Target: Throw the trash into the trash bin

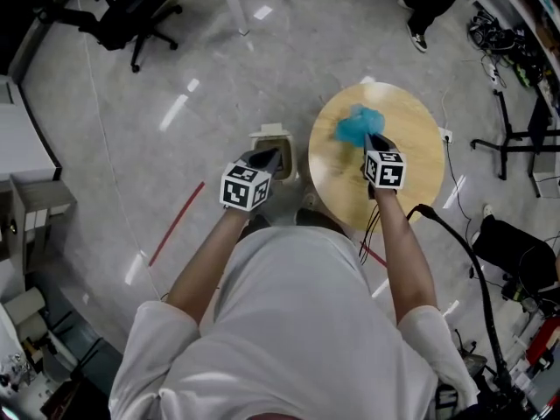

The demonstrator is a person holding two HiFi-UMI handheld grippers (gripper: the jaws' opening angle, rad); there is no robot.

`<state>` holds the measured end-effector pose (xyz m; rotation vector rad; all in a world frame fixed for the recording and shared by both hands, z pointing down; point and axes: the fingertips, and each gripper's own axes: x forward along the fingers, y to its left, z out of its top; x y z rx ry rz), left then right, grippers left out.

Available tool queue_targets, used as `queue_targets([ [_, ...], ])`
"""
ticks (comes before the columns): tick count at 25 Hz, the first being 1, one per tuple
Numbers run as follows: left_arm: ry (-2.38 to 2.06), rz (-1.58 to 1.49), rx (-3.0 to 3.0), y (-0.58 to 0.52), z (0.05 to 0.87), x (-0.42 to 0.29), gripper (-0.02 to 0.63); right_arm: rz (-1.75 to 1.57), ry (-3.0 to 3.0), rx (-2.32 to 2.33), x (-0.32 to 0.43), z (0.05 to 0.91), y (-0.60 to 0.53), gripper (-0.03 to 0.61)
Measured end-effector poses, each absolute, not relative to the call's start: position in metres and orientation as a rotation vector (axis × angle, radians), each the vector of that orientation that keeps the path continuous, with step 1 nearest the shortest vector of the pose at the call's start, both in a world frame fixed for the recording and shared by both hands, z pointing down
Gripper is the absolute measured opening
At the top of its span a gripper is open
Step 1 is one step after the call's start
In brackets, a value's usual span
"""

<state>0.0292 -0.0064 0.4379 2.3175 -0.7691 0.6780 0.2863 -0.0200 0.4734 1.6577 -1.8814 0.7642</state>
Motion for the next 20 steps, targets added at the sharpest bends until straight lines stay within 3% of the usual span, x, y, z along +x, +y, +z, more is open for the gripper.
queue_targets([
  [20,-0.962,0.587,2.164,-0.009,0.457,-0.111,0.003,0.734,-2.030,1.315,0.103,0.498,-0.039,0.003],
])
